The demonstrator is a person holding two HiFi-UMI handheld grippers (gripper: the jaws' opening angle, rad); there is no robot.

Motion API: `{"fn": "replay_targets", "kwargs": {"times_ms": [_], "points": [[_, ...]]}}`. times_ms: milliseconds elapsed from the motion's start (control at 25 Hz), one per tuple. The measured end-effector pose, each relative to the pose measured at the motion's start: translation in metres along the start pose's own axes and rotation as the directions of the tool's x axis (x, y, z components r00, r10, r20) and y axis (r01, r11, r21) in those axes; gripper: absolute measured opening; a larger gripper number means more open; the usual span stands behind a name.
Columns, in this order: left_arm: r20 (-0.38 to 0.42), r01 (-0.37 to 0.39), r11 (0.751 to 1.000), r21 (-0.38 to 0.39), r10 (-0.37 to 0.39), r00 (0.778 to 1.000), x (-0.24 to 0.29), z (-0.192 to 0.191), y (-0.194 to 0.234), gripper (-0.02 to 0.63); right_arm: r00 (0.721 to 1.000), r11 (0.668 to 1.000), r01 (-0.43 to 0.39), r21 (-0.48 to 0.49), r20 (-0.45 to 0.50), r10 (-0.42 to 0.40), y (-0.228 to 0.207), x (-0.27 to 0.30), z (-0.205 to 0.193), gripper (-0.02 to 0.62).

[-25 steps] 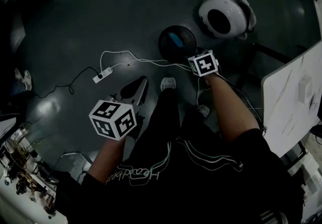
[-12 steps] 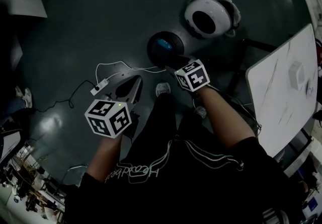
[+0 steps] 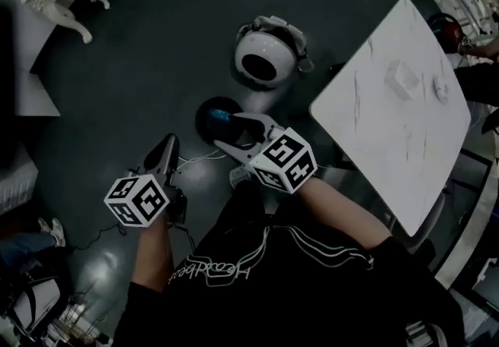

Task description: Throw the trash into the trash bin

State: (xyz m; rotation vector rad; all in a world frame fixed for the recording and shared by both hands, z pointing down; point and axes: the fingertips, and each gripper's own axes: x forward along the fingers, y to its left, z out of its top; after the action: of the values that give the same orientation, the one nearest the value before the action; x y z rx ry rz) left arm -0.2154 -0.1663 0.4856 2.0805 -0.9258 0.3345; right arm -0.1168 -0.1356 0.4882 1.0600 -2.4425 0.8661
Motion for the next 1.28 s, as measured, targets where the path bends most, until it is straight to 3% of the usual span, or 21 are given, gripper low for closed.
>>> {"fn": "replay_targets", "kwargs": {"times_ms": [160, 280, 360, 520, 680, 840, 920, 1000, 1120, 1280], "points": [[0.003, 0.129, 0.987, 0.091, -0.130, 0.991, 0.026, 0.024, -0.058, 0.005, 0.991, 0.998, 0.063, 0.006, 0.121, -0.063, -0.012, -0.073, 0.042, 0.262], [-0.023, 0.202, 0.968, 0.150, -0.201, 0.979, 0.037, 0.025, -0.105, 0.005, 0.969, 0.987, 0.163, 0.002, 0.189, -0.160, -0.026, -0.141, 0.058, 0.261], [-0.045, 0.260, 0.948, 0.182, -0.256, 0.966, 0.050, 0.024, -0.136, 0.005, 0.933, 0.964, 0.265, 0.014, 0.250, -0.260, -0.042, -0.192, 0.067, 0.259], [-0.108, 0.347, 0.910, 0.226, -0.330, 0.938, 0.077, 0.017, -0.189, 0.005, 0.833, 0.896, 0.441, 0.051, 0.349, -0.430, -0.069, -0.290, 0.070, 0.221], [-0.138, 0.362, 0.897, 0.251, -0.337, 0.931, 0.088, 0.001, -0.233, 0.005, 0.765, 0.858, 0.506, 0.088, 0.413, -0.494, -0.088, -0.369, 0.055, 0.149], [-0.157, 0.365, 0.893, 0.263, -0.334, 0.930, 0.091, -0.011, -0.278, 0.005, 0.726, 0.854, 0.506, 0.123, 0.473, -0.499, -0.109, -0.427, 0.045, 0.082], [-0.164, 0.369, 0.890, 0.267, -0.336, 0.928, 0.090, -0.015, -0.299, 0.005, 0.721, 0.862, 0.488, 0.136, 0.495, -0.486, -0.122, -0.447, 0.041, 0.057], [-0.164, 0.370, 0.884, 0.287, -0.335, 0.928, 0.088, -0.017, -0.319, 0.005, 0.735, 0.874, 0.470, 0.121, 0.495, -0.464, -0.131, -0.462, 0.035, 0.041], [-0.136, 0.348, 0.868, 0.354, -0.320, 0.938, 0.089, -0.008, -0.342, 0.005, 0.750, 0.863, 0.503, 0.051, 0.471, -0.465, -0.147, -0.481, 0.033, 0.035], [-0.096, 0.322, 0.870, 0.373, -0.309, 0.946, 0.095, 0.001, -0.365, 0.005, 0.790, 0.858, 0.513, -0.014, 0.399, -0.465, -0.178, -0.485, 0.027, 0.035]]}}
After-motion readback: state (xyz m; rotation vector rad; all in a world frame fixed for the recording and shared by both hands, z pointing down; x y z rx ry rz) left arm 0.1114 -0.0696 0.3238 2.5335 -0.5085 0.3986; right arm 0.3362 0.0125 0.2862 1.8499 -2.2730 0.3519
